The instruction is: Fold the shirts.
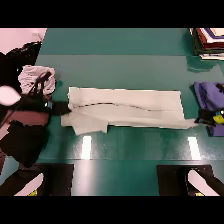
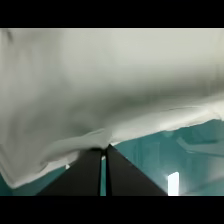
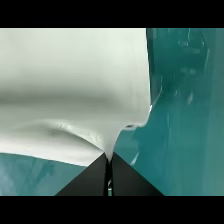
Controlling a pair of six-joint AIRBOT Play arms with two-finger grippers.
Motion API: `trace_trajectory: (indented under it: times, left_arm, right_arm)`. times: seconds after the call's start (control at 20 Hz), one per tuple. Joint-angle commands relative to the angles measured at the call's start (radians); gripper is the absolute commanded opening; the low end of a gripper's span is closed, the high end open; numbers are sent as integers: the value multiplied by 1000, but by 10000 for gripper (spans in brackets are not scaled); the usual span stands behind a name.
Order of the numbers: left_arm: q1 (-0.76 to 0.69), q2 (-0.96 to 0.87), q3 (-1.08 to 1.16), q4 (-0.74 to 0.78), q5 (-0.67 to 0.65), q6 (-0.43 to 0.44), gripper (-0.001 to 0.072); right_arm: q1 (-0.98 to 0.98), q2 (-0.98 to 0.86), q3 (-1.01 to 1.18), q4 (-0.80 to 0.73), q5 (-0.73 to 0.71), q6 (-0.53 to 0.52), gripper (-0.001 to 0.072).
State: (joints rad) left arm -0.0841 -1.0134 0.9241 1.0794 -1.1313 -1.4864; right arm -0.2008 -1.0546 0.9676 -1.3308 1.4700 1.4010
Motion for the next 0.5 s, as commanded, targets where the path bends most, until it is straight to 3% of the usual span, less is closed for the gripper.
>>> trace_trajectory:
  times: [0.0,0.25,0.4,0.45]
  left_arm:
    - [1,-246,190,13,90,29,27]
    - [1,-450,363,13,159,57,28]
    - [1,-478,394,13,232,55,61]
    - [1,-477,396,12,253,54,336]
  right_arm:
    - [76,-220,182,4,-36,49,16]
    - [92,-454,404,13,-46,70,17]
    - [53,-563,521,172,-69,68,20]
    - [35,-599,557,249,-86,63,44]
